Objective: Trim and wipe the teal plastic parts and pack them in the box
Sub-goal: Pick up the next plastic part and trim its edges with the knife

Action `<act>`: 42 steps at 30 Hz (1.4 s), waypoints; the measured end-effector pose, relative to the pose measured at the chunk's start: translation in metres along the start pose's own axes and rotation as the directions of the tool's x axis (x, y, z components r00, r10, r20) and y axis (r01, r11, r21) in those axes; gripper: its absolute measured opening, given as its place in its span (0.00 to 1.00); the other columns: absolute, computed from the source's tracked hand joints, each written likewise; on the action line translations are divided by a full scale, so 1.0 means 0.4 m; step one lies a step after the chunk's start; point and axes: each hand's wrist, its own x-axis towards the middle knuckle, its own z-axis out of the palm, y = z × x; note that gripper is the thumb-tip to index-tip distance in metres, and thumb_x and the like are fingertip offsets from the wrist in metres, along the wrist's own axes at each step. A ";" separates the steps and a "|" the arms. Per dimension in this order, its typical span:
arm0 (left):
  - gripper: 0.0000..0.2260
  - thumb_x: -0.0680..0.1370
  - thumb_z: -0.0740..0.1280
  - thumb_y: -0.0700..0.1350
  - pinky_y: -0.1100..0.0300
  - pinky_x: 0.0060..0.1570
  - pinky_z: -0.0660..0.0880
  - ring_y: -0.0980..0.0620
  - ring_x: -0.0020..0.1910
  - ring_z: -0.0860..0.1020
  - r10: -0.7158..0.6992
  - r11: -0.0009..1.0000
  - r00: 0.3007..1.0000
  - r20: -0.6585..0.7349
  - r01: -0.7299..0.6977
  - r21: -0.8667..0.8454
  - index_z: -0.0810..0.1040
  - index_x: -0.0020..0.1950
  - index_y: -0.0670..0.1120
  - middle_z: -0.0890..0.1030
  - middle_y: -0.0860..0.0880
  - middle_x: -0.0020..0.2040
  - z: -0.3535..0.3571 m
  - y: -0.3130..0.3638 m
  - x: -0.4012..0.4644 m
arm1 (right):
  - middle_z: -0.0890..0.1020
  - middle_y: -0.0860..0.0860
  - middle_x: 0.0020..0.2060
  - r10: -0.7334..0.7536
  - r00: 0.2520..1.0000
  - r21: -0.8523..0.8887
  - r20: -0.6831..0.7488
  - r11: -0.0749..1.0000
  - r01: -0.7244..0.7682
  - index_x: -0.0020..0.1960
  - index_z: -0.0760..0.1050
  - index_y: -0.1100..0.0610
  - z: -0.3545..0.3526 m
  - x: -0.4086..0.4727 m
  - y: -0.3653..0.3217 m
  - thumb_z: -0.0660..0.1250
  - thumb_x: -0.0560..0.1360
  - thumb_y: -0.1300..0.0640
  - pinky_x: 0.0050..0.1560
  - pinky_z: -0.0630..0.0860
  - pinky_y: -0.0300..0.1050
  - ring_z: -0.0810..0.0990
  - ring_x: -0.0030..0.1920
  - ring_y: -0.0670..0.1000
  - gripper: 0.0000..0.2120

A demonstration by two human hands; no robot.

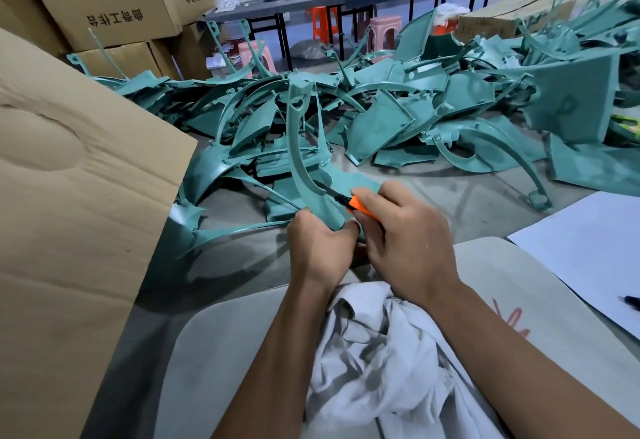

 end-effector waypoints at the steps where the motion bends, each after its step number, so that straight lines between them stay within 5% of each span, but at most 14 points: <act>1: 0.06 0.71 0.74 0.41 0.64 0.30 0.71 0.57 0.28 0.77 0.006 1.000 1.000 -0.009 -0.006 0.022 0.79 0.35 0.43 0.82 0.53 0.30 0.000 0.000 0.001 | 0.75 0.50 0.41 0.004 1.000 -0.009 0.000 1.000 -0.004 0.57 0.82 0.54 0.004 -0.001 -0.002 0.68 0.82 0.55 0.31 0.74 0.52 0.76 0.35 0.59 0.07; 11: 0.03 0.72 0.73 0.41 0.76 0.26 0.64 0.64 0.27 0.75 0.046 0.989 0.998 -0.041 -0.039 0.145 0.81 0.39 0.44 0.80 0.56 0.30 0.001 0.028 -0.005 | 0.75 0.52 0.41 0.069 0.993 -0.147 -0.095 0.986 -0.082 0.55 0.82 0.53 -0.004 0.003 -0.008 0.70 0.80 0.56 0.27 0.73 0.50 0.72 0.30 0.59 0.06; 15: 0.05 0.74 0.71 0.39 0.71 0.32 0.65 0.54 0.33 0.72 0.306 0.927 0.944 -0.122 -0.266 0.265 0.76 0.46 0.44 0.79 0.49 0.39 -0.007 0.042 -0.022 | 0.77 0.52 0.43 0.082 0.975 -0.150 -0.205 0.982 -0.114 0.60 0.83 0.52 -0.005 0.005 0.006 0.68 0.82 0.55 0.29 0.71 0.46 0.73 0.31 0.56 0.08; 19: 0.10 0.73 0.70 0.36 0.63 0.34 0.61 0.51 0.33 0.64 0.534 0.810 0.820 -0.209 -0.424 0.406 0.69 0.39 0.43 0.71 0.47 0.38 -0.018 0.036 -0.026 | 0.78 0.51 0.48 0.151 0.959 -0.016 -0.241 0.987 -0.160 0.62 0.81 0.54 0.002 0.001 0.032 0.66 0.83 0.55 0.35 0.73 0.48 0.76 0.38 0.53 0.10; 25: 0.15 0.72 0.71 0.34 0.65 0.35 0.61 0.49 0.34 0.63 0.680 0.722 0.707 -0.193 -0.600 0.345 0.66 0.37 0.45 0.69 0.48 0.38 -0.020 0.023 -0.023 | 0.80 0.55 0.50 0.133 0.966 0.267 -0.223 0.961 -0.071 0.56 0.80 0.63 -0.005 0.004 0.037 0.57 0.84 0.53 0.47 0.72 0.46 0.76 0.49 0.52 0.17; 31: 0.10 0.78 0.73 0.36 0.66 0.37 0.71 0.51 0.35 0.72 0.748 0.663 0.639 -0.181 -0.710 0.235 0.78 0.38 0.36 0.77 0.45 0.41 -0.017 0.009 -0.015 | 0.76 0.53 0.37 0.022 0.984 0.441 -0.179 0.895 0.060 0.43 0.76 0.65 -0.016 0.014 0.026 0.56 0.86 0.55 0.40 0.71 0.57 0.74 0.38 0.57 0.19; 36: 0.11 0.80 0.71 0.37 0.57 0.34 0.73 0.46 0.34 0.74 0.766 0.643 0.620 -0.167 -0.744 0.183 0.77 0.38 0.36 0.76 0.44 0.40 -0.017 0.006 -0.011 | 0.73 0.50 0.37 -0.069 0.986 0.345 -0.149 0.931 0.117 0.43 0.72 0.62 -0.025 0.026 0.054 0.55 0.85 0.50 0.39 0.68 0.56 0.70 0.38 0.56 0.19; 42: 0.13 0.80 0.71 0.38 0.68 0.39 0.66 0.52 0.33 0.68 0.777 0.629 0.607 -0.168 -0.759 0.169 0.76 0.37 0.38 0.72 0.48 0.39 -0.024 0.006 -0.011 | 0.72 0.49 0.37 -0.121 0.979 0.288 -0.165 0.943 0.166 0.42 0.71 0.60 -0.023 0.034 0.071 0.51 0.86 0.43 0.39 0.67 0.56 0.69 0.38 0.55 0.24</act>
